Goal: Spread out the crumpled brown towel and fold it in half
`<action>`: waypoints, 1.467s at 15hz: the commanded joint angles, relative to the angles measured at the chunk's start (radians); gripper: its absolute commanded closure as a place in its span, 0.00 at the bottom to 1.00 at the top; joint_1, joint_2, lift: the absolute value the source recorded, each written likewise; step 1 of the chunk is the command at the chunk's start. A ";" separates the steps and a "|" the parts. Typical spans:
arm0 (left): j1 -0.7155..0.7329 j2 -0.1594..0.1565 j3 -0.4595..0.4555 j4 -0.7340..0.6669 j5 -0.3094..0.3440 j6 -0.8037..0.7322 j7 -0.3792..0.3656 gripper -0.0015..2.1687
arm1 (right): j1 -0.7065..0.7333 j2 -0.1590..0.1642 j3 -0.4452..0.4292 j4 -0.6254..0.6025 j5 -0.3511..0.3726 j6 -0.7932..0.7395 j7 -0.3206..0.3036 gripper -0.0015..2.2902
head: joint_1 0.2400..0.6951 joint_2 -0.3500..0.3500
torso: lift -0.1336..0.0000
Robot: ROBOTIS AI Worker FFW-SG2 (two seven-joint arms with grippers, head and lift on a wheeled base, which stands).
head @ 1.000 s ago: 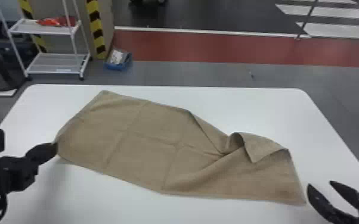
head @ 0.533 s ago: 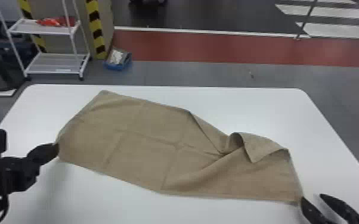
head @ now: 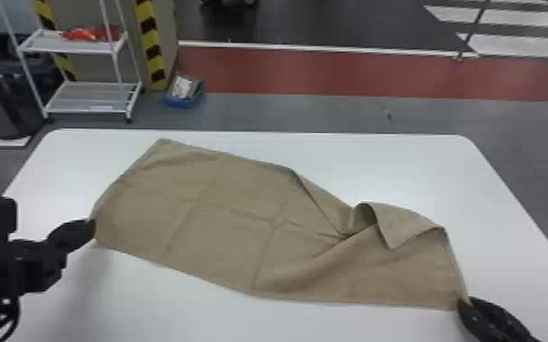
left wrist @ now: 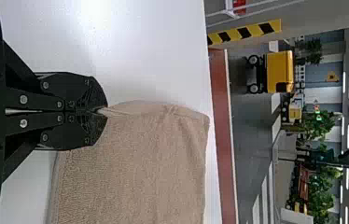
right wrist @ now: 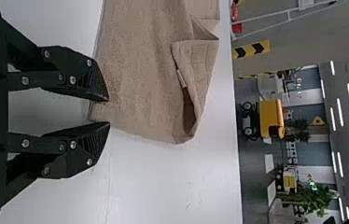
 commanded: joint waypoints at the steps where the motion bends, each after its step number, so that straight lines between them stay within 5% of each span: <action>1: 0.007 0.000 0.001 -0.014 0.000 0.000 -0.001 0.63 | -0.001 -0.001 -0.004 -0.011 -0.002 0.013 0.004 0.60 | 1.00 0.40 | 0.08; 8: 0.070 -0.002 0.067 -0.214 0.074 0.132 -0.014 0.63 | -0.068 -0.004 -0.079 -0.138 -0.063 0.173 0.042 0.61 | 1.00 0.38 | 0.08; 11: 0.130 -0.005 0.133 -0.394 0.123 0.267 -0.014 0.63 | -0.151 -0.009 -0.144 -0.209 -0.091 0.317 0.061 0.61 | 1.00 0.34 | 0.08; 13: 0.147 -0.012 0.192 -0.540 0.146 0.512 -0.011 0.63 | -0.226 -0.013 -0.213 -0.273 -0.131 0.486 0.093 0.61 | 1.00 0.32 | 0.08; 17: 0.136 -0.018 0.280 -0.715 0.198 0.819 0.039 0.63 | -0.335 -0.094 -0.269 -0.293 -0.205 0.688 0.085 0.61 | 1.00 0.28 | 0.08; 22: -0.203 -0.017 0.171 -0.529 0.178 0.914 0.098 0.63 | -0.622 -0.162 -0.030 -0.106 -0.080 0.725 0.018 0.61 | 1.00 0.32 | 0.08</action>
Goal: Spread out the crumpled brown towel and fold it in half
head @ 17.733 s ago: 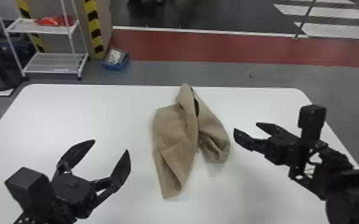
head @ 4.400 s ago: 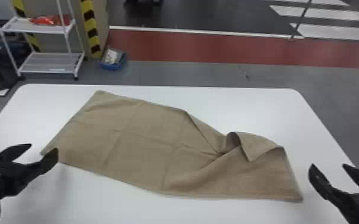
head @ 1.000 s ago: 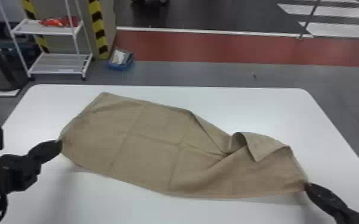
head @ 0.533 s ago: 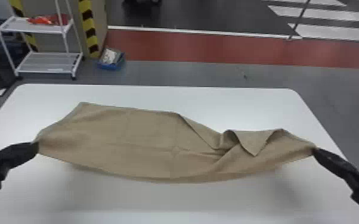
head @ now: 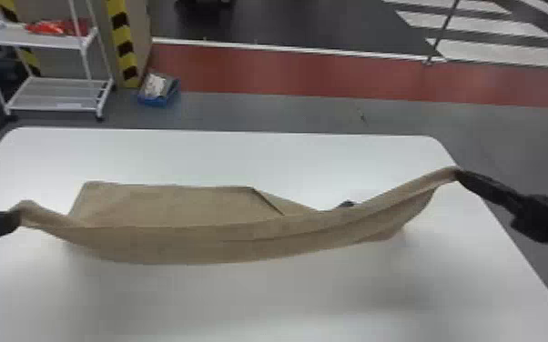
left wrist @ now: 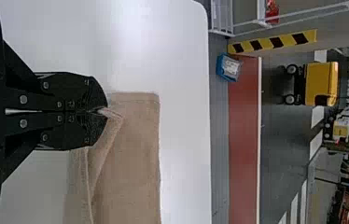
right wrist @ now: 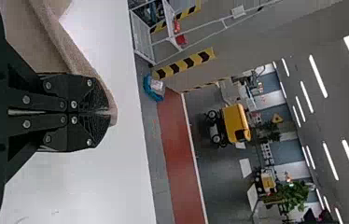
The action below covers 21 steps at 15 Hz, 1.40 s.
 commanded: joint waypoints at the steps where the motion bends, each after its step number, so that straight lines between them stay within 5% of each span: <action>1: -0.192 0.003 -0.079 0.150 -0.030 0.005 0.009 0.63 | -0.195 -0.011 0.102 0.142 0.062 0.004 -0.004 0.61 | 1.00 0.35 | 0.08; 3: -0.347 0.000 -0.157 0.321 -0.058 -0.041 0.013 0.63 | -0.360 -0.025 0.157 0.317 0.080 -0.018 -0.013 0.61 | 1.00 0.38 | 0.08; 8: -0.620 -0.009 -0.289 0.696 -0.102 -0.445 0.017 0.63 | -0.617 -0.025 0.204 0.599 0.125 -0.177 -0.018 0.61 | 0.63 0.40 | 0.08; 12: -0.842 -0.031 -0.338 0.989 -0.099 -0.755 -0.003 0.63 | -0.803 -0.048 0.184 0.900 0.090 -0.472 0.010 0.61 | 0.37 0.39 | 0.08; 14: -0.870 -0.034 -0.331 0.992 -0.092 -0.746 -0.006 0.63 | -0.835 -0.065 0.177 0.955 0.073 -0.542 0.018 0.61 | 0.18 0.38 | 0.08; 17: -0.693 -0.018 -0.288 0.730 -0.066 -0.507 0.002 0.63 | -0.705 -0.138 0.197 0.880 -0.035 -0.481 0.048 0.61 | 0.10 0.36 | 0.08; 21: -0.279 -0.028 -0.191 0.425 -0.075 -0.433 0.003 0.63 | -0.358 -0.201 0.171 0.717 -0.191 -0.475 0.085 0.61 | 0.43 0.31 | 0.08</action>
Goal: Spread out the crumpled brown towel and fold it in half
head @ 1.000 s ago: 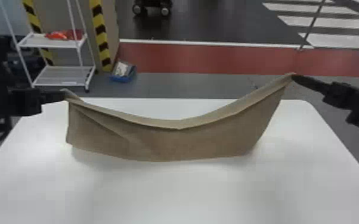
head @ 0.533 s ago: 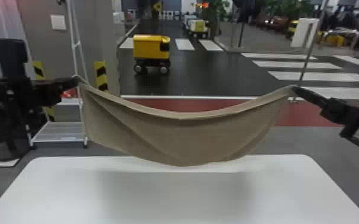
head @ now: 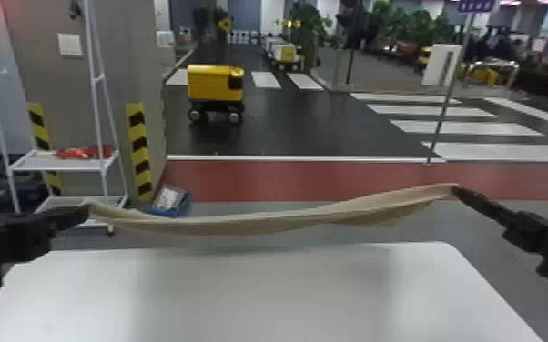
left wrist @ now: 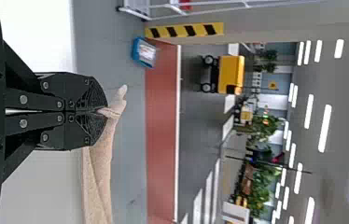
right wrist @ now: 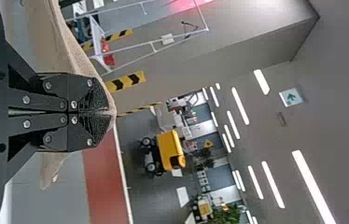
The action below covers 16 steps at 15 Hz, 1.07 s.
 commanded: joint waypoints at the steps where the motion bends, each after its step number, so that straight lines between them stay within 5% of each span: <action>1: 0.194 -0.009 0.041 -0.123 -0.002 0.003 0.001 0.63 | 0.169 -0.017 -0.035 -0.073 -0.049 0.000 0.016 0.61 | 0.53 0.31 | 0.08; 3: 0.291 -0.021 0.065 -0.186 -0.004 0.006 0.002 0.63 | 0.264 -0.020 -0.074 -0.107 -0.050 0.016 0.045 0.61 | 0.78 0.29 | 0.08; 7: 0.464 -0.049 0.128 -0.433 0.005 0.254 0.093 0.63 | 0.464 -0.009 -0.147 -0.254 -0.089 0.074 0.076 0.61 | 1.00 0.25 | 0.08; 16: 0.719 -0.095 0.225 -0.648 0.027 0.365 0.129 0.63 | 0.645 0.043 -0.337 -0.357 -0.171 0.120 0.151 0.61 | 1.00 0.16 | 0.08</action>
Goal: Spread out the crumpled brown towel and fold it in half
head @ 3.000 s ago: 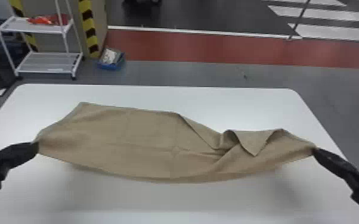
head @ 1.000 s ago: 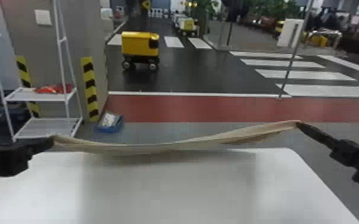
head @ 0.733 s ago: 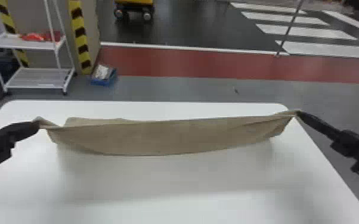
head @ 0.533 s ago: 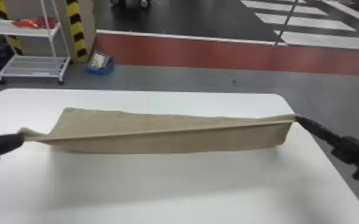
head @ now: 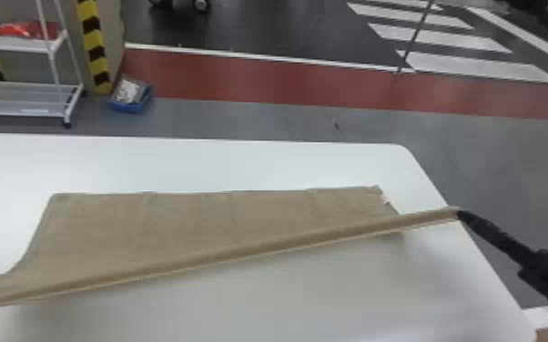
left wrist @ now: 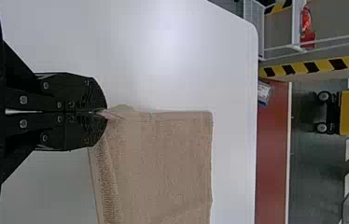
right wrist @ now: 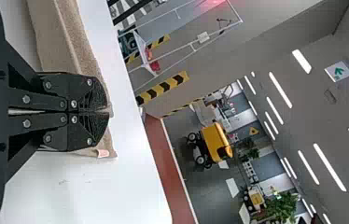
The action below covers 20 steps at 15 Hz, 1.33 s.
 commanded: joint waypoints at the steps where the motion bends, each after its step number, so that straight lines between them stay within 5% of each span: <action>1: -0.005 -0.003 -0.005 0.006 -0.003 -0.009 0.003 0.63 | 0.024 0.004 -0.022 -0.014 -0.019 0.014 0.001 0.61 | 1.00 0.15 | 0.08; 6: -0.141 0.006 -0.065 0.069 -0.037 -0.021 -0.002 0.63 | -0.120 -0.008 0.027 0.065 0.082 0.075 -0.027 0.61 | 1.00 0.13 | 0.08; 11: -0.356 0.037 -0.209 0.235 -0.120 0.044 -0.006 0.63 | -0.324 -0.060 0.135 0.278 0.148 0.094 -0.067 0.61 | 1.00 0.16 | 0.08; 14: -0.476 0.045 -0.307 0.394 -0.194 0.034 -0.011 0.63 | -0.380 -0.059 0.193 0.339 0.168 0.091 -0.093 0.61 | 1.00 0.16 | 0.08; 20: -0.611 0.051 -0.381 0.580 -0.210 -0.079 -0.012 0.63 | -0.413 -0.054 0.228 0.390 0.189 0.063 -0.136 0.61 | 1.00 0.20 | 0.08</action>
